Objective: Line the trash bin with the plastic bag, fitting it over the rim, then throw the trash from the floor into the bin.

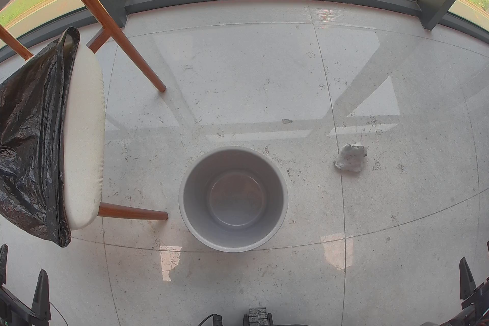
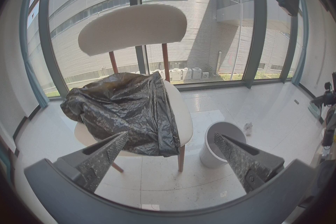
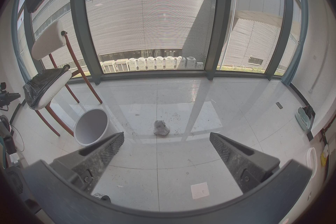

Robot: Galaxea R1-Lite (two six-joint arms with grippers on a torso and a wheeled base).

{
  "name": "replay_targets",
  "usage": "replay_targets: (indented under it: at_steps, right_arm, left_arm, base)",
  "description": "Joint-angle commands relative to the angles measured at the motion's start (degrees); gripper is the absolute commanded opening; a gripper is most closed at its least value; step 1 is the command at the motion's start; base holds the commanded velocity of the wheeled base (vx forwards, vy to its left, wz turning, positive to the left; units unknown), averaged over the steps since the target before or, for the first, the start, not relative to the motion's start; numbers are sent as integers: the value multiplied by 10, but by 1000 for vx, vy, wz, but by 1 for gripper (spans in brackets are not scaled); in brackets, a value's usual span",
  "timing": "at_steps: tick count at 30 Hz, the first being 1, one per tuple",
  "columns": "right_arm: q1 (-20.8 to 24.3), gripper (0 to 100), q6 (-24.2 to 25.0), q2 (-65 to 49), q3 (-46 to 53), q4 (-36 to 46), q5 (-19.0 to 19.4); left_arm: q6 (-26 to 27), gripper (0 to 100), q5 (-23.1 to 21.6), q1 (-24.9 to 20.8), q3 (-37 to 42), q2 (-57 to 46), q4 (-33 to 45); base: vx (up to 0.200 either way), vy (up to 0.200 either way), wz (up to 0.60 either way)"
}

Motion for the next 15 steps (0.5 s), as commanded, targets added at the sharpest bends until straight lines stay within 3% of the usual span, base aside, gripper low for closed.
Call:
replay_targets:
  at_steps: [1, 7, 15]
  right_arm:
    - [0, 100, 0, -8, 10, 0, 0]
    - [0, 100, 0, -8, 10, 0, 1]
    - [1, 100, -1, -8, 10, -1, 2]
  left_arm:
    - [2, 100, -7, -2, -17, -9, -1]
    - [-1, 100, -3, -39, -73, 62, 33]
    - [-35, 100, 7, -54, -170, 289, 38]
  base:
    - [0, 0, 0]
    - [0, 0, 0]
    - [0, 0, 0]
